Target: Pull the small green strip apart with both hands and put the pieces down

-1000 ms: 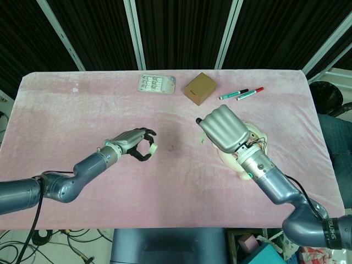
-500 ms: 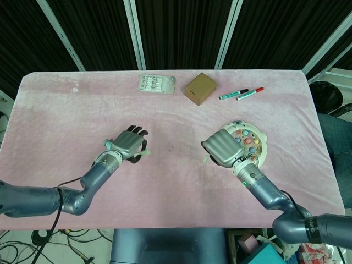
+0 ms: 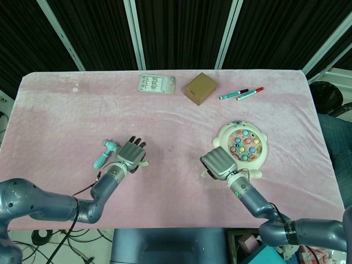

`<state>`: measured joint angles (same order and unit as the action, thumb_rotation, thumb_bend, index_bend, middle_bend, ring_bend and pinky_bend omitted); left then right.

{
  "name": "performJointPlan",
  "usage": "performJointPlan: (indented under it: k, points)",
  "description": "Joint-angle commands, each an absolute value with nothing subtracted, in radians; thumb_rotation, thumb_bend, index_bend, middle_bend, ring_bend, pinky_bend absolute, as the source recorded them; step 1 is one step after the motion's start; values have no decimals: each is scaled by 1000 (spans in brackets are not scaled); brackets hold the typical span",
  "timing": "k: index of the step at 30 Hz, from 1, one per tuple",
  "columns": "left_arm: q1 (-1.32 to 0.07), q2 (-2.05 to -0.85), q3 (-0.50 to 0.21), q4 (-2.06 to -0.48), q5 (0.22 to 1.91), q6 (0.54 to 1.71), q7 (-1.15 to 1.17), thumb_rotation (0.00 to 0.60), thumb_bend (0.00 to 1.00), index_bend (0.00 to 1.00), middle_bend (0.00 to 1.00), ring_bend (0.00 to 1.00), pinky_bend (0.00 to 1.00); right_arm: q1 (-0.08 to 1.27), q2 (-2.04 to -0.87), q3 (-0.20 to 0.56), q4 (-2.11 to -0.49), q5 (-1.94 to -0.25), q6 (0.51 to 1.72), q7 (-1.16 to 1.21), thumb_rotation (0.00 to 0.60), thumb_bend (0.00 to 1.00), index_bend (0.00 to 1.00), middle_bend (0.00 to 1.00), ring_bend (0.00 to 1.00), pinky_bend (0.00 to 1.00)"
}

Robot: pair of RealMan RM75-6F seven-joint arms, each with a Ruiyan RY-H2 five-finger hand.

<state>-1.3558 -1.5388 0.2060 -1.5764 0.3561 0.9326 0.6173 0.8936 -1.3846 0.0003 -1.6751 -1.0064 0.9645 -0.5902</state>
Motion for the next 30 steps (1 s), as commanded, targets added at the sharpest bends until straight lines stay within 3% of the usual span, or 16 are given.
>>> performJointPlan:
  k: [1, 7, 11, 13, 18, 26, 30]
  points:
    - [-1350, -1563, 202, -1567, 348, 952, 660, 600, 501, 538, 93, 0, 0, 876, -1414, -20, -1651, -1013, 971, -601, 600, 413, 779, 879, 934, 786]
    - [-1346, -1590, 177, -1563, 329, 983, 743, 600, 478, 493, 89, 0, 0, 850, -1455, -32, -1616, -1012, 972, -603, 600, 357, 737, 877, 933, 786]
    - [-1343, -1597, 160, -1568, 317, 997, 786, 600, 427, 405, 86, 0, 0, 846, -1458, -37, -1613, -985, 950, -621, 600, 236, 518, 872, 925, 786]
    - [-1345, -1596, 157, -1572, 303, 1003, 819, 600, 368, 291, 78, 0, 0, 854, -1444, -42, -1625, -965, 934, -650, 600, 187, 378, 872, 922, 786]
    - [-1341, -1583, 131, -1596, 271, 994, 852, 600, 202, 96, 59, 0, 0, 870, -1418, -33, -1682, -870, 929, -717, 600, 149, 191, 864, 916, 786]
    - [-1326, -1530, 77, -1634, 281, 979, 821, 600, 157, 84, 52, 0, 0, 878, -1367, -6, -1749, -833, 958, -731, 600, 139, 156, 846, 907, 785]
    - [-1310, -1467, 41, -1673, 318, 987, 777, 600, 157, 87, 47, 0, 0, 870, -1266, 20, -1815, -827, 989, -708, 600, 139, 156, 744, 819, 707]
